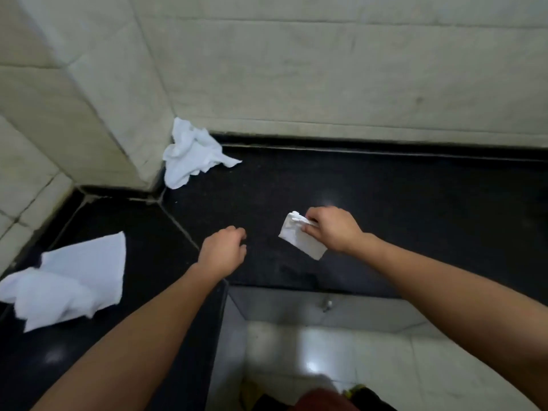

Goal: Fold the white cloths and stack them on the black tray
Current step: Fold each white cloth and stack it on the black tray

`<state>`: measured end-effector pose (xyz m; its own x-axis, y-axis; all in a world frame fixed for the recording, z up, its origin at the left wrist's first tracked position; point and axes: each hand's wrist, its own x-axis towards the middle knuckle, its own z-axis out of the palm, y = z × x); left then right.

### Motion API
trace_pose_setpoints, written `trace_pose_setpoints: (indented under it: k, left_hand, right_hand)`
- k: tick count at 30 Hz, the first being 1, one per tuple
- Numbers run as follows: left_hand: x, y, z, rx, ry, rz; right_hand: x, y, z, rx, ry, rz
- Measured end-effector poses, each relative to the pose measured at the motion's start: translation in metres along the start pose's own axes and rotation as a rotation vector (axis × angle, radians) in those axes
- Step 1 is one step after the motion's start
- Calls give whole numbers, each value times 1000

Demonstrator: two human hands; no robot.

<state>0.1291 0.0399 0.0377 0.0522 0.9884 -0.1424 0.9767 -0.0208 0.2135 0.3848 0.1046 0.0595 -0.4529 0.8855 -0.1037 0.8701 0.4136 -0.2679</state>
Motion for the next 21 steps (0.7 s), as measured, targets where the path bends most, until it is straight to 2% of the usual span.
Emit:
trace_pose_setpoints:
  k: [6,11,21]
  left_hand:
    - [55,162,15,74,-24,231]
    - [74,338,48,39,-47,450]
    - [86,602,102,82,-130,901]
  right_hand:
    - [-103,136,-31,1,102,200]
    - [-217,264,-55,-40,149,398]
    - [-401,423,-78,-18,262,813]
